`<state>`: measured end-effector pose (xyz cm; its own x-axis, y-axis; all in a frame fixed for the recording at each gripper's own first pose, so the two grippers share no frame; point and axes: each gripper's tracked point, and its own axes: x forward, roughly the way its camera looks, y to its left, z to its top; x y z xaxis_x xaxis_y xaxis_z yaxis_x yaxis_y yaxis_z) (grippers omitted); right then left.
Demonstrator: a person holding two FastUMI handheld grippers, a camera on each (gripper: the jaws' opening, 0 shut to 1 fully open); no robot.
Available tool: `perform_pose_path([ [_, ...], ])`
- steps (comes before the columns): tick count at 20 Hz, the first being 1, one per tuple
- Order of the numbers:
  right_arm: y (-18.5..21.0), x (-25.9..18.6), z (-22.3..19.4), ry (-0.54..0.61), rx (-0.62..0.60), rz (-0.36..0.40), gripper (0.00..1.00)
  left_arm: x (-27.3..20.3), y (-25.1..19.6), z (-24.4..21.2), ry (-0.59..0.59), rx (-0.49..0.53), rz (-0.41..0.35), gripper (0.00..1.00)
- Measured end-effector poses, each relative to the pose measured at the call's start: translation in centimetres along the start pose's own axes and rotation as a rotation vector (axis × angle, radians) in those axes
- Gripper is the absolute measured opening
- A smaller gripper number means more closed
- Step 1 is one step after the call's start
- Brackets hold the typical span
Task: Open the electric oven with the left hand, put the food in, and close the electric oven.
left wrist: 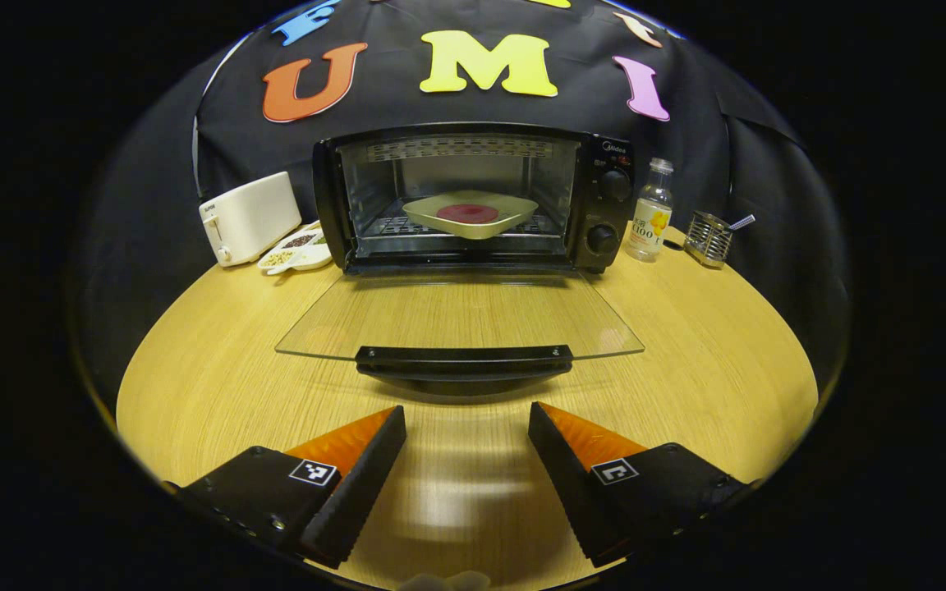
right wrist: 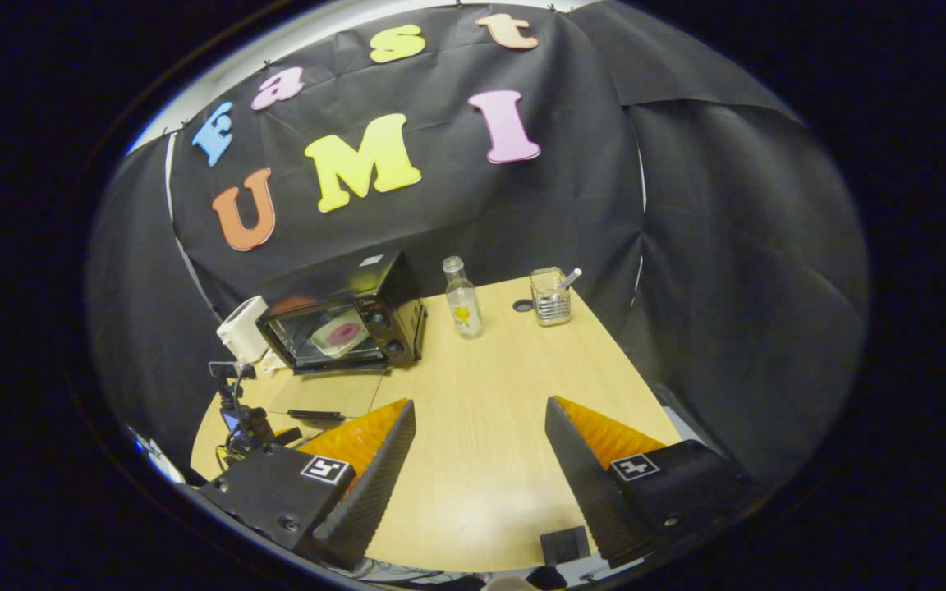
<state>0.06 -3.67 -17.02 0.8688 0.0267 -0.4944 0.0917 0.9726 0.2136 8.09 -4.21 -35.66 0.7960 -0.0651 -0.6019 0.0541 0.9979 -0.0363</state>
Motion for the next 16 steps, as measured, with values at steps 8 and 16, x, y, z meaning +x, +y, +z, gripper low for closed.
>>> perform_pose_path([
  [8,1.4,1.0,-0.8,0.033,0.008,0.012,0.96,0.7,0.6,2.4,-0.032,0.025,-0.005,0.97],
  [16,2.1,2.4,-1.2,0.049,0.052,0.014,0.95,-0.9,0.8,6.6,-0.086,0.023,-0.028,0.96],
])
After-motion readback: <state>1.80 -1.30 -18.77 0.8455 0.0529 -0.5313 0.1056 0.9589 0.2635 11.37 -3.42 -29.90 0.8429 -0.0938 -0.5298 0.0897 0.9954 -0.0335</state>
